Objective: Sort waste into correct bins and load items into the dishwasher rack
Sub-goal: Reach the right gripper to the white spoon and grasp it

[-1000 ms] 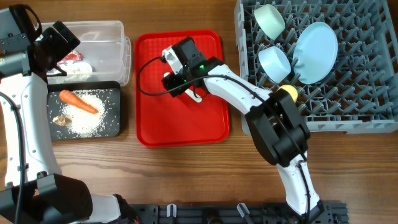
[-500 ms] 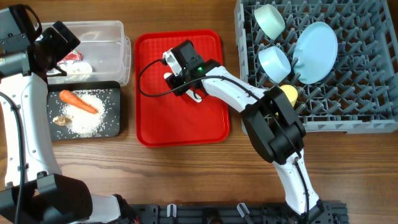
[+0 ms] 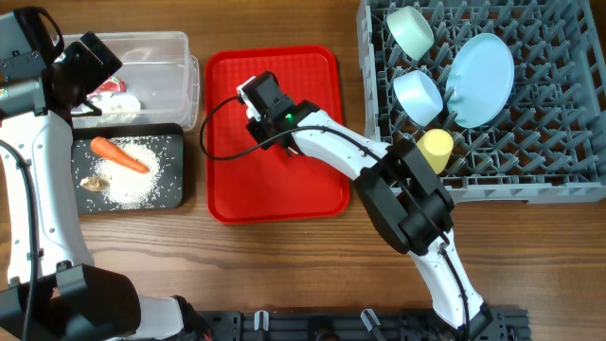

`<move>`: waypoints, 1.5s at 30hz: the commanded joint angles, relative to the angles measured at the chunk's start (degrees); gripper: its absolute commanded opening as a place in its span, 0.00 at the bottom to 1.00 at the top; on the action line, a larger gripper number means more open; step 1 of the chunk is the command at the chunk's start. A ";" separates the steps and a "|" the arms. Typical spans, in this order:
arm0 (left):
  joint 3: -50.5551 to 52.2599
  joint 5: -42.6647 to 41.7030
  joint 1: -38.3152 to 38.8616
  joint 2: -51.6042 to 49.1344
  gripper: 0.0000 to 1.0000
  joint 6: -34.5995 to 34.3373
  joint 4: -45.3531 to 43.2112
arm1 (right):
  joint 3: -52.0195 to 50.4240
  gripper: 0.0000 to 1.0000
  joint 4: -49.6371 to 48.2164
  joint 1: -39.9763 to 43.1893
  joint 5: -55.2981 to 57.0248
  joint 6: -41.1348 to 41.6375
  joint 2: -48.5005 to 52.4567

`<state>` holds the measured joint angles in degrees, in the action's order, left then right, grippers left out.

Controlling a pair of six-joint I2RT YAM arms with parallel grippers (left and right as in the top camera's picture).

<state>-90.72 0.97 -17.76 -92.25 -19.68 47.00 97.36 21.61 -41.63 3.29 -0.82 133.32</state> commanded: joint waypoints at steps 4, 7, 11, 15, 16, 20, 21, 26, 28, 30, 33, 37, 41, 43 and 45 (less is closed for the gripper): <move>-0.24 -0.48 -0.26 0.83 1.00 -0.50 0.04 | -0.37 0.07 4.79 -0.20 4.46 1.44 4.33; -0.24 -0.48 -0.26 0.83 1.00 -0.50 0.04 | 0.09 0.04 7.06 -0.20 4.48 1.44 3.45; -0.24 -0.46 -0.26 0.83 1.00 -0.50 0.04 | 0.15 0.04 10.84 -0.09 3.52 2.51 1.70; -0.24 -0.48 -0.26 0.83 1.00 -0.50 0.04 | 0.15 0.04 12.81 0.09 2.45 3.19 -1.57; -0.24 -0.48 -0.26 0.83 1.00 -0.50 0.04 | 0.15 0.04 13.03 0.22 2.47 3.93 -2.47; -0.24 -0.48 -0.26 0.83 1.00 -0.50 0.04 | 0.15 0.04 14.53 1.44 -0.37 4.48 -7.67; -0.24 -0.48 -0.26 0.83 1.00 -0.50 0.04 | 0.15 0.04 15.02 1.77 -0.76 4.72 -9.03; -0.24 -0.48 -0.26 0.83 1.00 -0.50 0.04 | 0.15 0.04 16.61 3.32 -0.74 5.46 -14.99; -0.24 -0.48 -0.26 0.83 1.00 -0.50 0.04 | 0.15 0.07 16.55 3.63 -0.85 5.29 -15.47; -0.24 -0.48 -0.26 0.83 1.00 -0.50 0.04 | 0.13 0.27 16.57 3.63 -3.21 4.17 -14.64; -0.24 -0.48 -0.26 0.83 1.00 -0.50 0.04 | 0.11 0.55 15.72 3.28 -9.79 1.90 -12.83; -0.24 -0.46 -0.26 0.83 1.00 -0.50 0.04 | 0.11 0.76 11.98 2.03 -10.95 0.90 -8.70; -0.24 -0.48 -0.26 0.83 1.00 -0.50 0.04 | 0.13 0.82 9.99 0.46 -13.27 0.81 -4.57; -0.24 -0.48 -0.26 0.83 1.00 -0.50 0.04 | 0.11 0.81 8.41 0.07 -13.42 0.94 -3.08; -0.24 -0.48 -0.26 0.83 1.00 -0.50 0.04 | 0.11 0.81 7.13 -0.11 -13.38 2.78 -1.70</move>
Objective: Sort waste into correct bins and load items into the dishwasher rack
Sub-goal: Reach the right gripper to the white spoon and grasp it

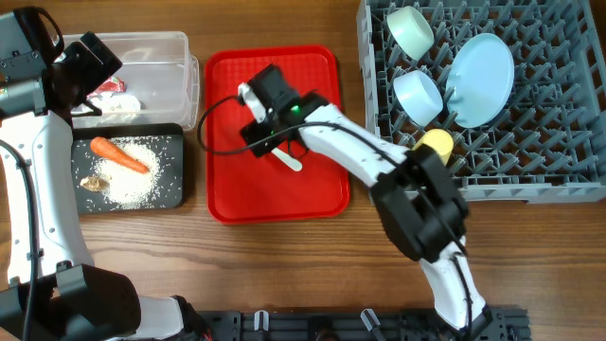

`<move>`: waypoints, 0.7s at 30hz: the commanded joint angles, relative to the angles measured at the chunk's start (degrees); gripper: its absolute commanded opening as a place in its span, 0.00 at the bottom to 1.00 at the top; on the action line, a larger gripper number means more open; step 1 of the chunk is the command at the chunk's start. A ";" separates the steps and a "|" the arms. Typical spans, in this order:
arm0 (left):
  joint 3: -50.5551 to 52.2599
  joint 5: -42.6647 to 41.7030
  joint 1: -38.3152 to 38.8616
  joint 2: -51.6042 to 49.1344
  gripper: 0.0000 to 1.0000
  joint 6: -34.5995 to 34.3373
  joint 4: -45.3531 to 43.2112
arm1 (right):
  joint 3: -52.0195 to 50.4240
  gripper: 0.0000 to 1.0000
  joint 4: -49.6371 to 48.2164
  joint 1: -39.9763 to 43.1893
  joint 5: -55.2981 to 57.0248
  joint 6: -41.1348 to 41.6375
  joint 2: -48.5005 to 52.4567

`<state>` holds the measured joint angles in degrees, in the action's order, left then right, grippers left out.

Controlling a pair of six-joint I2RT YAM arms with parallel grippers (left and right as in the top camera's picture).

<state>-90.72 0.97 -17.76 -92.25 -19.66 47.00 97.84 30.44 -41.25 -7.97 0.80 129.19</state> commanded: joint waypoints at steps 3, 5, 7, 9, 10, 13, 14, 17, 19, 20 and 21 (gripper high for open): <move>-0.24 -0.46 -0.26 0.83 1.00 -0.52 0.04 | -0.37 0.78 -2.49 -0.48 -2.14 2.69 3.15; -0.24 -0.48 -0.26 0.83 1.00 -0.52 0.04 | -0.37 0.73 -3.08 -0.48 -2.16 2.82 3.41; -0.24 -0.48 -0.26 0.83 1.00 -0.52 0.04 | -0.37 0.66 -3.43 -0.48 -2.16 2.84 3.65; -0.24 -0.46 -0.26 0.83 1.00 -0.52 0.04 | -0.37 0.61 -3.67 -0.48 -2.16 2.86 4.31; -0.24 -0.48 -0.26 0.83 1.00 -0.52 0.04 | -0.37 0.57 -3.72 -0.55 -2.16 2.93 4.70; -0.24 -0.48 -0.26 0.83 1.00 -0.52 0.04 | -0.37 0.53 -3.82 -0.63 -2.16 3.82 6.51; -0.24 -0.48 -0.26 0.83 1.00 -0.52 0.04 | -0.37 0.52 -3.82 -0.63 -2.19 3.82 7.04; -0.24 -0.48 -0.26 0.83 1.00 -0.52 0.04 | -0.37 0.49 -3.80 -0.63 -2.16 3.82 8.04; -0.24 -0.48 -0.26 0.83 1.00 -0.52 0.04 | -0.37 0.45 -3.80 -0.63 -2.16 3.82 8.13; -0.24 -0.46 -0.26 0.83 1.00 -0.52 0.04 | -0.37 0.41 -3.80 -0.63 -2.16 3.82 8.13; -0.24 -0.48 -0.26 0.83 1.00 -0.52 0.04 | -0.37 0.39 -3.76 -0.63 -2.23 3.89 8.13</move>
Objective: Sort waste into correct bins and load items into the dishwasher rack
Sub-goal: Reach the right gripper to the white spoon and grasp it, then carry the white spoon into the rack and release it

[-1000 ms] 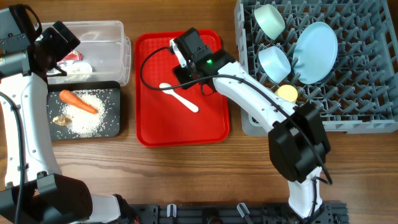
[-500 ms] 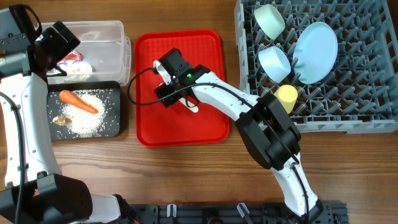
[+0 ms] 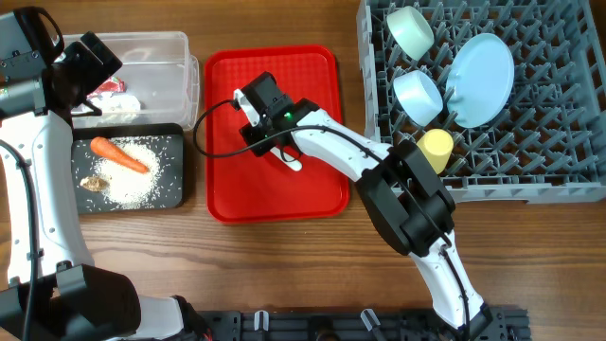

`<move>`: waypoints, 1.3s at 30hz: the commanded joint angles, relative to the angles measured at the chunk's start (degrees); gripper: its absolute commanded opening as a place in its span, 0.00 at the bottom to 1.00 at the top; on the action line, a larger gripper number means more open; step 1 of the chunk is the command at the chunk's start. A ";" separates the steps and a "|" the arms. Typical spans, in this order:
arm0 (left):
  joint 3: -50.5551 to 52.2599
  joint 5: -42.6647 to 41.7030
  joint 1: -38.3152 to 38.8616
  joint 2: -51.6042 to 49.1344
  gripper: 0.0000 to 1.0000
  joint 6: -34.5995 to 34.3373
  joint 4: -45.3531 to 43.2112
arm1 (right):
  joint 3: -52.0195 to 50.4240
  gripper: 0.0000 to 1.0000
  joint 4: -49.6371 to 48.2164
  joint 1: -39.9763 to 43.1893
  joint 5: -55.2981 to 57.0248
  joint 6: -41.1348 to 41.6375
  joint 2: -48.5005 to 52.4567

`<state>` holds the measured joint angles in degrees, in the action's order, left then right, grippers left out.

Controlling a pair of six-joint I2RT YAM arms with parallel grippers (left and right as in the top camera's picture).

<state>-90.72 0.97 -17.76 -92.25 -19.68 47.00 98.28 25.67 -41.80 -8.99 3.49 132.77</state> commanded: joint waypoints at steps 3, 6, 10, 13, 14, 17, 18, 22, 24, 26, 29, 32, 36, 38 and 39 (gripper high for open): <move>-0.24 -0.48 -0.26 0.83 1.00 -0.50 0.04 | -0.79 0.31 1.20 -0.09 -1.64 1.16 4.55; -0.24 -0.48 -0.26 0.83 1.00 -0.50 0.07 | -0.79 0.25 1.49 -0.09 -3.41 1.16 4.52; -0.24 -0.48 -0.26 0.83 1.00 -0.50 0.04 | -0.76 0.25 3.02 0.33 -4.39 1.16 4.02; -0.24 -0.48 -0.26 0.83 1.00 -0.50 0.04 | -0.76 0.20 4.66 0.83 -4.42 1.20 3.04; -0.24 -0.46 -0.26 0.83 1.00 -0.50 0.04 | -0.76 0.16 5.07 1.03 -4.42 1.20 2.60; -0.24 -0.48 -0.26 0.83 1.00 -0.50 0.04 | -0.76 0.08 5.51 1.53 -4.39 1.18 0.85; -0.24 -0.48 -0.26 0.83 1.00 -0.52 0.04 | -0.76 0.05 5.53 1.66 -4.33 1.16 -0.22; -0.24 -0.48 -0.26 0.83 1.00 -0.50 0.04 | -0.76 0.04 6.34 2.38 -3.32 1.16 -5.44; -0.24 -0.48 -0.26 0.83 1.00 -0.50 0.04 | -0.76 0.04 7.19 2.80 -1.99 1.11 -8.72; -0.24 -0.48 -0.26 0.83 1.00 -0.50 0.04 | -0.76 0.04 8.74 3.52 0.09 0.96 -13.05; -0.24 -0.48 -0.26 0.83 1.00 -0.50 0.04 | -0.76 0.04 12.13 5.77 4.66 -0.68 -22.58; -0.24 -0.48 -0.26 0.83 1.00 -0.50 0.04 | -0.76 0.04 14.32 8.07 9.55 -2.80 -28.28; -0.24 -0.46 -0.26 0.83 1.00 -0.50 0.04 | -0.76 0.04 17.25 11.87 18.16 -5.55 -31.43; -0.24 -0.48 -0.26 0.83 1.00 -0.50 0.04 | -0.81 0.04 18.95 14.12 20.11 -6.58 -31.15; -0.24 -0.48 -0.26 0.83 1.00 -0.50 0.04 | -0.83 0.04 19.67 15.23 20.24 -6.58 -30.84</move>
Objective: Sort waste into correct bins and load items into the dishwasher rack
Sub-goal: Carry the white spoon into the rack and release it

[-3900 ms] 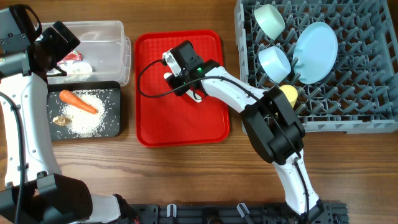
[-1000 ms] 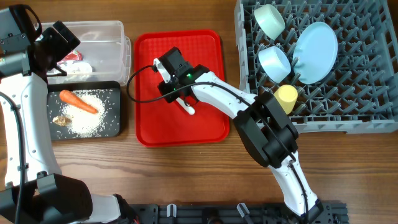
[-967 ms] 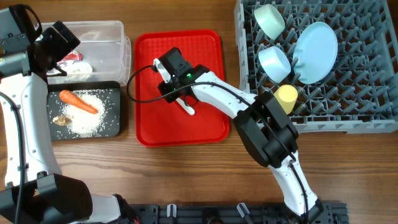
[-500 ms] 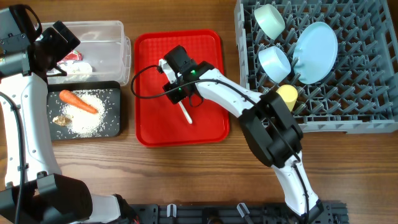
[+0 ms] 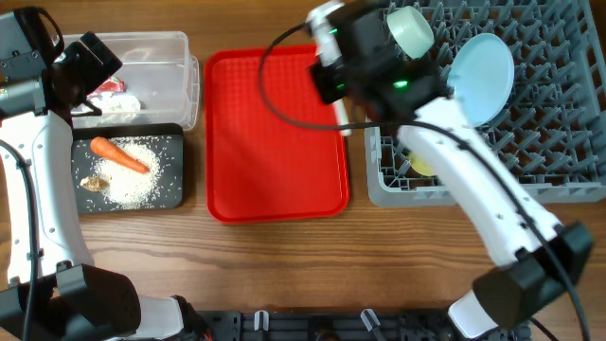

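Note:
The red tray (image 5: 275, 180) in the middle of the table lies bare. My right gripper (image 5: 343, 104) is raised high between the tray's right edge and the grey dishwasher rack (image 5: 530, 142), its fingers mostly hidden under the wrist. A white utensil (image 5: 343, 121) hangs below it, apparently clamped. The rack holds a pale green bowl (image 5: 410, 28), a light blue plate (image 5: 481, 64) and a yellow cup (image 5: 423, 167) half hidden behind the arm. My left gripper (image 5: 93, 59) hovers over the clear bin (image 5: 161, 66); its fingers cannot be made out.
A black tray (image 5: 170, 189) at the left holds white rice, a carrot (image 5: 119, 155) and a brown scrap (image 5: 93, 183). The clear bin contains red and white wrappers. The right arm's cable loops over the red tray's top.
The right gripper was low over the middle of the red tray on the white utensil. It is now raised at the tray's right edge beside the rack, with the utensil off the tray.
The right gripper stood low over the red tray's upper middle. Then a white utensil showed under its fingers, and it stayed there closing on it. Now utensil and gripper are lifted beside the rack and the tray is bare. The left arm never moved.

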`<move>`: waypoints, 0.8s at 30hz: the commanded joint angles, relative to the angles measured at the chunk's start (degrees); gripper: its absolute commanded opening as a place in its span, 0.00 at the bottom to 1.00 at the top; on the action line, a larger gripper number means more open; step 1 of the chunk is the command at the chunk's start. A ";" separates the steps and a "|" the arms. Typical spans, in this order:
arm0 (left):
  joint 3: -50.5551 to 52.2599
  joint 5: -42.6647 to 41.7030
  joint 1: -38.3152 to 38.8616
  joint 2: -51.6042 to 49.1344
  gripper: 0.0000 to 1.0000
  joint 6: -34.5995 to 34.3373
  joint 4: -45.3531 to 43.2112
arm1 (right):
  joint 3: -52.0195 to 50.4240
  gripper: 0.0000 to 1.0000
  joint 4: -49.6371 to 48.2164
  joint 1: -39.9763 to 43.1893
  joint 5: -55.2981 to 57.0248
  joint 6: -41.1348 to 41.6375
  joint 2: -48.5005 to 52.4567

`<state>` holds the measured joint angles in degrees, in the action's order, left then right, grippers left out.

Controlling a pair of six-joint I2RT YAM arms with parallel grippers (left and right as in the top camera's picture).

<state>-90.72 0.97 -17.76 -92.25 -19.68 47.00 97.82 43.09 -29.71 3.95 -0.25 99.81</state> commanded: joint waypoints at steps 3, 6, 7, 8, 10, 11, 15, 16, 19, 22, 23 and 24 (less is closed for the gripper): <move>-0.24 -0.48 -0.26 0.83 1.00 -0.50 0.04 | -1.36 0.04 3.10 6.49 7.23 -2.73 3.39; -0.24 -0.46 -0.26 0.83 1.00 -0.50 0.04 | -2.38 0.04 3.26 9.33 5.68 -2.54 5.14; -0.24 -0.48 -0.26 0.83 1.00 -0.50 0.04 | -2.69 0.04 3.34 9.94 5.07 -2.51 5.84; -0.24 -0.46 -0.26 0.83 1.00 -0.50 0.04 | -2.82 0.04 3.67 10.49 4.50 -2.03 6.34; -0.24 -0.48 -0.26 0.83 1.00 -0.50 0.04 | -2.93 0.04 4.20 11.30 2.84 -1.66 7.45; -0.24 -0.48 -0.26 0.83 1.00 -0.50 0.04 | -2.93 0.04 4.33 11.39 2.38 -1.70 7.69; -0.24 -0.48 -0.26 0.83 1.00 -0.50 0.04 | -3.08 0.04 4.31 11.37 2.43 -1.68 8.79; -0.24 -0.48 -0.26 0.83 1.00 -0.50 0.04 | -3.08 0.04 4.33 11.37 2.43 -1.66 9.20; -0.24 -0.48 -0.26 0.83 1.00 -0.50 0.04 | -3.08 0.05 4.35 11.37 2.47 -1.51 10.14; -0.24 -0.48 -0.26 0.83 1.00 -0.50 0.04 | -3.10 0.04 4.33 11.39 2.45 -1.22 11.19; -0.24 -0.48 -0.26 0.83 1.00 -0.50 0.04 | -3.10 0.04 4.33 11.39 2.45 -1.20 11.37; -0.24 -0.48 -0.26 0.83 1.00 -0.50 0.04 | -3.21 0.04 4.28 11.39 2.45 -1.22 11.43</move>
<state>-90.72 0.97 -17.76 -92.25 -19.68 47.00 94.94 47.53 -18.26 7.51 -1.78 109.58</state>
